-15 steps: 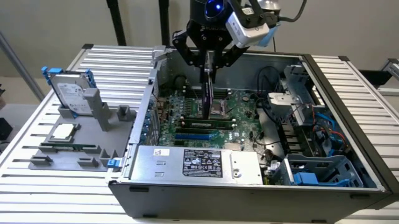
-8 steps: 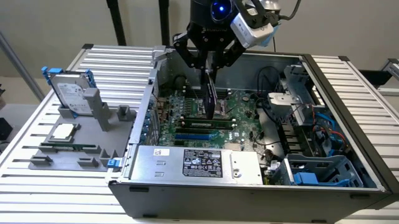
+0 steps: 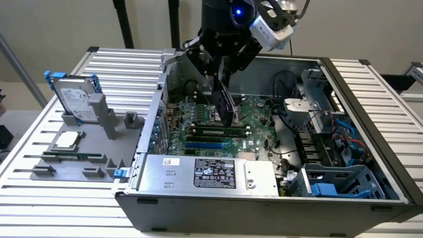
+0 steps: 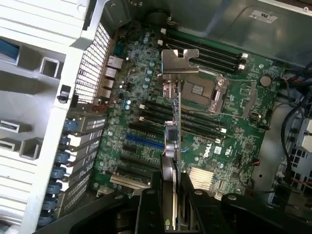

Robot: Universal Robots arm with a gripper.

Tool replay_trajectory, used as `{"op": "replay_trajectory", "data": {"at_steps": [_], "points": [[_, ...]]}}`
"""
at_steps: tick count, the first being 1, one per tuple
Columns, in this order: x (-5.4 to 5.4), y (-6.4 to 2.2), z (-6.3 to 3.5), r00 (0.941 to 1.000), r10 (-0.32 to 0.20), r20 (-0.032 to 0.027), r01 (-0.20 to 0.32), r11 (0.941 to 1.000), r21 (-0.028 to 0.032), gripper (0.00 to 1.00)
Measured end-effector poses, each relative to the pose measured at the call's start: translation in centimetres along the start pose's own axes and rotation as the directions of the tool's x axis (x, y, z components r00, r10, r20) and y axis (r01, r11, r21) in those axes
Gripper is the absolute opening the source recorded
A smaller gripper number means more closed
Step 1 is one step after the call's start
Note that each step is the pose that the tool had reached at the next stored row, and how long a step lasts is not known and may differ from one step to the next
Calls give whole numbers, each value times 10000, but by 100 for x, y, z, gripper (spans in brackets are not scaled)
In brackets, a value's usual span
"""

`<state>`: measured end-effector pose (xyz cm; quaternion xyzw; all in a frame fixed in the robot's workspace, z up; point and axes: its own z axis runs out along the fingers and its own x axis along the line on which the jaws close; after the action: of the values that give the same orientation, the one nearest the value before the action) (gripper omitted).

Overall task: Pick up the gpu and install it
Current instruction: 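Insert the gpu into the slot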

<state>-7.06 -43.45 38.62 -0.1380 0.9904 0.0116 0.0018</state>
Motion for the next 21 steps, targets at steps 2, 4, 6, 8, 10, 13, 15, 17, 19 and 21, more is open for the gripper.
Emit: {"op": "replay_trajectory", "data": {"at_steps": [2, 4, 6, 8, 10, 13, 15, 17, 19, 21], "points": [[0, 0, 9, 9993, -361, -5, 361, 9993, -2, 0], [0, -1, 17, 9973, -731, -11, 731, 9973, -3, 0], [0, -1, 26, 9940, -1094, -15, 1094, 9940, -4, 0], [0, -1, 35, 9894, -1450, -17, 1450, 9894, -5, 0], [0, -1, 44, 9836, -1805, -16, 1805, 9836, -6, 0], [0, -1, 57, 9720, -2350, -15, 2350, 9720, -5, 0], [0, -2, 66, 9629, -2698, -14, 2698, 9629, -4, 0], [0, -2, 75, 9526, -3043, -9, 3043, 9526, -1, 0], [0, -2, 84, 9406, -3394, -4, 3394, 9406, 0, 0], [0, -2, 93, 9276, -3736, -3, 3736, 9276, 3, 0]]}}
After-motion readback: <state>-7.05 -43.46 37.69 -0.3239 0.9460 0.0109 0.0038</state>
